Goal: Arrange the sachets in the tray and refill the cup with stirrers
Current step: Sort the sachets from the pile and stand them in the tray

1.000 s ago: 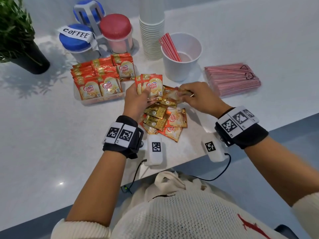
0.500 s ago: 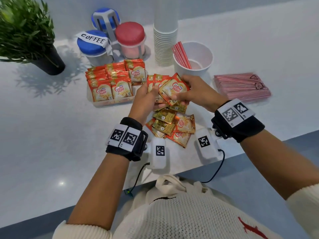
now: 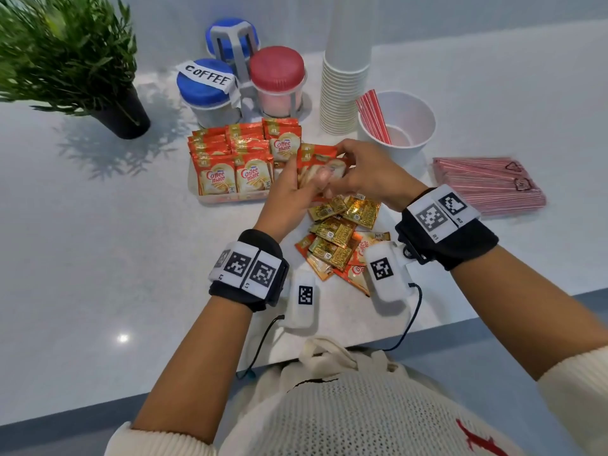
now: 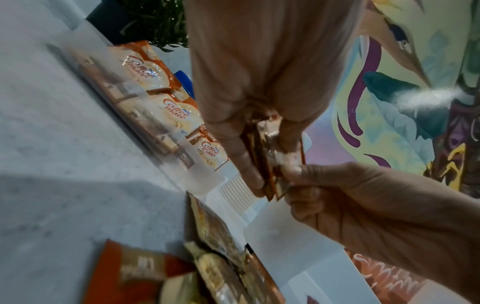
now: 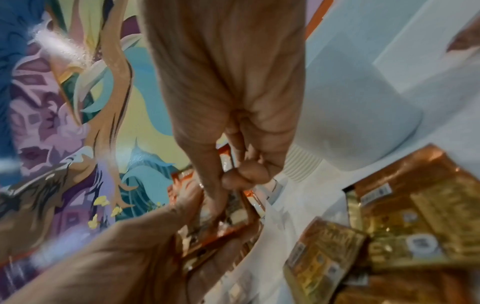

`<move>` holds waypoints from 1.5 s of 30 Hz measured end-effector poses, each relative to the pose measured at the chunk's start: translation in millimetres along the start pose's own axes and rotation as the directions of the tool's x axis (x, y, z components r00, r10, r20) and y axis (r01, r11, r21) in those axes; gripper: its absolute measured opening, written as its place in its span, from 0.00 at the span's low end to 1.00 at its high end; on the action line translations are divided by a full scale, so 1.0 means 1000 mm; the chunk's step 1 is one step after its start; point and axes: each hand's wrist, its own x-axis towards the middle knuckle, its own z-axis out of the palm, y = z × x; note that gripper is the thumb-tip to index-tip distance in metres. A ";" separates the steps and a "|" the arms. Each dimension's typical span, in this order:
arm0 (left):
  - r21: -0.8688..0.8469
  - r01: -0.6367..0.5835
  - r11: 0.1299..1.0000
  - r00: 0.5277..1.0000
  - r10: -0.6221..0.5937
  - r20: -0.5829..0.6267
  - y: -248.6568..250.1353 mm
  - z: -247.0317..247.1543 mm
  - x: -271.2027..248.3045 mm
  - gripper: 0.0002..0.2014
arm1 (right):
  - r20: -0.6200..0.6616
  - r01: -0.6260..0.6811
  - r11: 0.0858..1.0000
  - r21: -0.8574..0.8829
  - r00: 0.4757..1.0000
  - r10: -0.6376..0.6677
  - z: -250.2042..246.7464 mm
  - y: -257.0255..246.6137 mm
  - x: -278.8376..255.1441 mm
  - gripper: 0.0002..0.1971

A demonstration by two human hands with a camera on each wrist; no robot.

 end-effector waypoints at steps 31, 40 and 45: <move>0.832 0.296 0.470 0.946 -0.023 -0.323 -0.009 -0.060 0.059 0.45 | -0.175 0.066 0.877 -0.475 0.970 -0.168 0.054 -0.018 0.077 0.25; 0.861 0.288 0.420 0.955 -0.059 -0.291 -0.012 -0.059 0.059 0.48 | -0.046 0.086 0.577 -0.812 0.976 -0.211 0.059 -0.006 0.087 0.43; 0.867 0.295 0.402 0.955 -0.095 -0.281 -0.008 -0.058 0.057 0.48 | 0.008 0.101 0.544 -0.833 0.985 -0.171 0.056 -0.006 0.087 0.46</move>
